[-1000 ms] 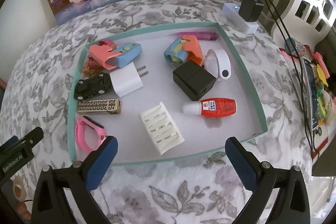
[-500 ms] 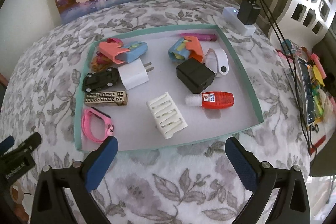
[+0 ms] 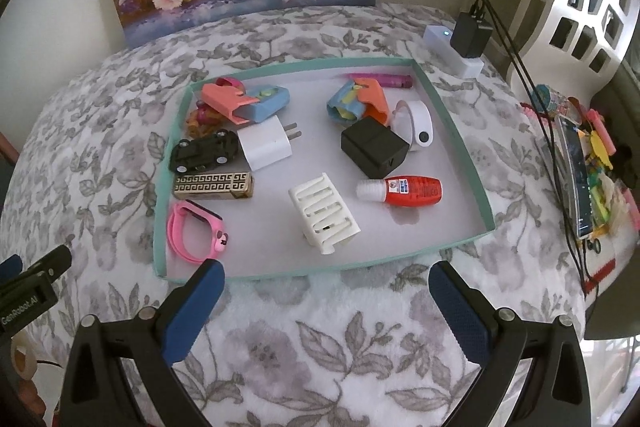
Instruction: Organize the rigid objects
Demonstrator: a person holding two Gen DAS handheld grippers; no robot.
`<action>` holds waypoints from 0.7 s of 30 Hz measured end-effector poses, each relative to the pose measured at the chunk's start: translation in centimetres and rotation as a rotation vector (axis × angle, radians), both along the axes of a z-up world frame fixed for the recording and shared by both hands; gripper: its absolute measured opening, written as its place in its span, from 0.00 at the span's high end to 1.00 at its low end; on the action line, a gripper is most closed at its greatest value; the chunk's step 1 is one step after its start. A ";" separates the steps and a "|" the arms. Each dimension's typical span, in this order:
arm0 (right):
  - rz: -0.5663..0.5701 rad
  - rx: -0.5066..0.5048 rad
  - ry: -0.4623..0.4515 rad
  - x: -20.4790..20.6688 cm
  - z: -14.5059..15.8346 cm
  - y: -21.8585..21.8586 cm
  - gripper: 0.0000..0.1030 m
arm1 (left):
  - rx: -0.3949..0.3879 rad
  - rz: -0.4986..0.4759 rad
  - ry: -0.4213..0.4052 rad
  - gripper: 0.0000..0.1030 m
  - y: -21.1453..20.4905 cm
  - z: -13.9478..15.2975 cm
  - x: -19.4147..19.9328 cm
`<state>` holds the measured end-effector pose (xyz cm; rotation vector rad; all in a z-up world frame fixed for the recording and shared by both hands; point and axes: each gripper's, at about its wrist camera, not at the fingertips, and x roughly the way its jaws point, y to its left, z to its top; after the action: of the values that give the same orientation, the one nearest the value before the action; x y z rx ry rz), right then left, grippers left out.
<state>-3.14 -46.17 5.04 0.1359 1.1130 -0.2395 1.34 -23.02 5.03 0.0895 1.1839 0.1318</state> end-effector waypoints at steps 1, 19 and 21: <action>0.000 -0.001 -0.003 0.0 0.1 0.0 0.00 | -0.001 -0.001 0.000 0.04 0.0 0.0 0.0; 0.016 -0.013 -0.007 0.4 0.1 0.4 0.00 | 0.014 -0.028 -0.005 0.04 -0.1 0.1 0.1; 0.015 -0.014 -0.008 0.4 0.1 0.4 0.00 | 0.019 -0.032 -0.005 0.04 -0.2 0.0 0.1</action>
<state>-2.76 -45.77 5.16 0.1165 1.1038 -0.2333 1.47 -23.22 5.07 0.1251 1.1763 0.1147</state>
